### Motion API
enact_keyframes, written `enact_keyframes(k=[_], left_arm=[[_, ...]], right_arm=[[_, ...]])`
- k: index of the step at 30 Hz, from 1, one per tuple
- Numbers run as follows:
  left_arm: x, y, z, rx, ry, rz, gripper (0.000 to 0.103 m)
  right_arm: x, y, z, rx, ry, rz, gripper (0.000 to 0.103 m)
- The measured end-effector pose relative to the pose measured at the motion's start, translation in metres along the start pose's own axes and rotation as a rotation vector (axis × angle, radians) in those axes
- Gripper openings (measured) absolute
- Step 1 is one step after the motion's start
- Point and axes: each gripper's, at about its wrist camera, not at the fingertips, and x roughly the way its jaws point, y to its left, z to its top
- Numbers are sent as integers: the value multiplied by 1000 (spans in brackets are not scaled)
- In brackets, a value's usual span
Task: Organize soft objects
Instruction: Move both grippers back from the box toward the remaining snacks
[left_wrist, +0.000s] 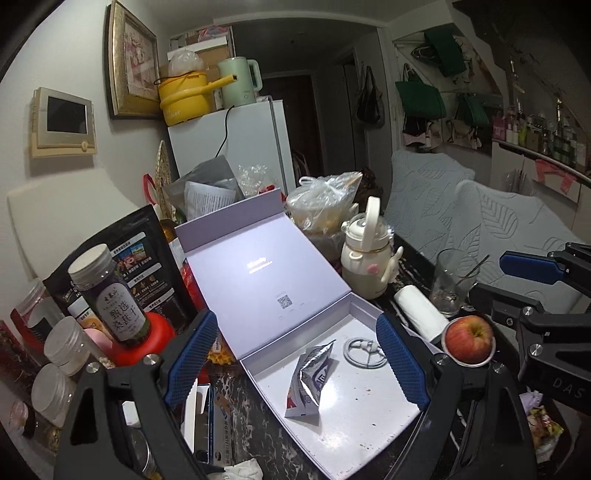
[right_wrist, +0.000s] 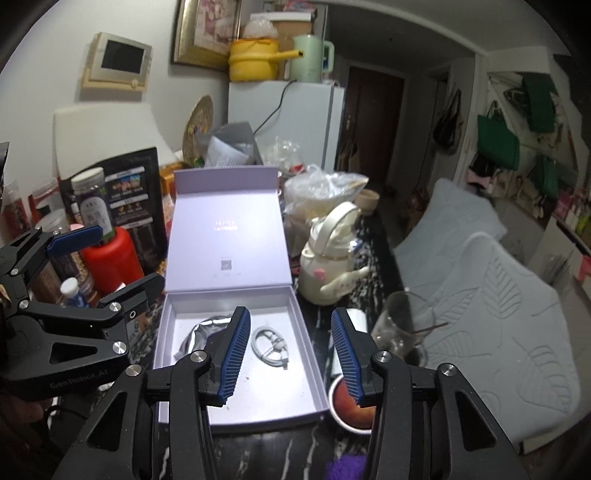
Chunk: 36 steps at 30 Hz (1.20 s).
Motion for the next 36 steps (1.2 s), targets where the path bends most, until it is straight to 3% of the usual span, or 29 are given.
enact_keyframes(k=[6,8,14,28,36], left_arm=[[-35,-5,0,8,-49,-23,91],[-45,-8,-1,10,-67,-20,102],[-70,-12,-7,6,-98,-44,103],[-122,-38,-39,73,-151,-154,103],[-142,-57,-65,114,-143,-270,102]], right_arm=[[-43,-1,-8,5,-54,-29,61],[-55,-2,-12,4,-67,-37,70],[-86,-6,-22,-8,-111,-80,80],[-141,-9,-66,32,-129,-115,86],[-168,-6,-104,59,-96,-146,86]])
